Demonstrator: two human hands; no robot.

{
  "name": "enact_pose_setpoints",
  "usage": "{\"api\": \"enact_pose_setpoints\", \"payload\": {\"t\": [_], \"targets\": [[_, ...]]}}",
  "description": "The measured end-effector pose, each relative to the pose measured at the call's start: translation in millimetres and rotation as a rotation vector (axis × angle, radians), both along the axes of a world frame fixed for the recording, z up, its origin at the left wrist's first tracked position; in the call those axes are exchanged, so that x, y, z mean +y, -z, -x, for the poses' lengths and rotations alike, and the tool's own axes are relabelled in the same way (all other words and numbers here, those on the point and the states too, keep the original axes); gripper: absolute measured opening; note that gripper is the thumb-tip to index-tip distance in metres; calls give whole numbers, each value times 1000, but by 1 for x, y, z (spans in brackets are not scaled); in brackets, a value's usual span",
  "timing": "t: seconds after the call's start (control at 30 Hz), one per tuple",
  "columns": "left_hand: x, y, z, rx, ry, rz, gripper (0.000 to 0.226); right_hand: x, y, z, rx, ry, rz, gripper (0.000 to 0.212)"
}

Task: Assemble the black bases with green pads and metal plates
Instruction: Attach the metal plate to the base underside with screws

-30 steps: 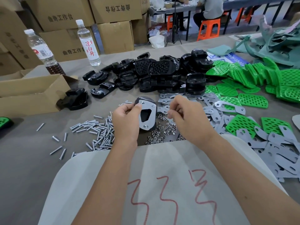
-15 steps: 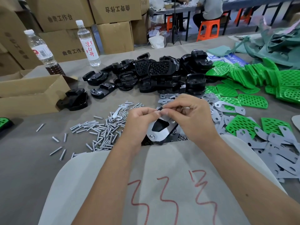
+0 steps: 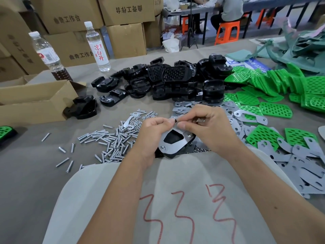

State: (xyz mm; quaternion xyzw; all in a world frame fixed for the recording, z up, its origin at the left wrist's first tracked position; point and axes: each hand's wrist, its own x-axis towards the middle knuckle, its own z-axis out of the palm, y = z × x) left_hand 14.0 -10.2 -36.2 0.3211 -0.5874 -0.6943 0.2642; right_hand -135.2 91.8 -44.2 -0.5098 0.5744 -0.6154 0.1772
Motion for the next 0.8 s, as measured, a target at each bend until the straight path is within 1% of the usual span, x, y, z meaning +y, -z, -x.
{"api": "enact_pose_setpoints", "payload": {"t": [0.1,0.2,0.3,0.37,0.43,0.5,0.57,0.67,0.8], "targets": [[0,0,0,3,-4,0,32,2,-1,4,8,-24,-16,13],[1,-1,1,10,-5,-7,31,2,0,1,64,34,-5,10],[2,-1,1,11,-1,-8,25,0,3,-3,130,91,11,16],[2,-1,1,8,1,1,23,0,3,-2,129,76,8,15],[3,-2,1,9,2,-3,27,-1,2,-1,135,50,12,17],[2,-1,2,11,0,-12,26,-1,2,-1,135,33,25,19],[2,-1,2,12,-1,-10,20,-1,2,-1,123,32,27,18],[2,-1,2,10,8,-4,19,0,3,0,153,58,9,14],[3,-1,3,-3,1,26,30,-1,2,-5,238,154,40,7]]}}
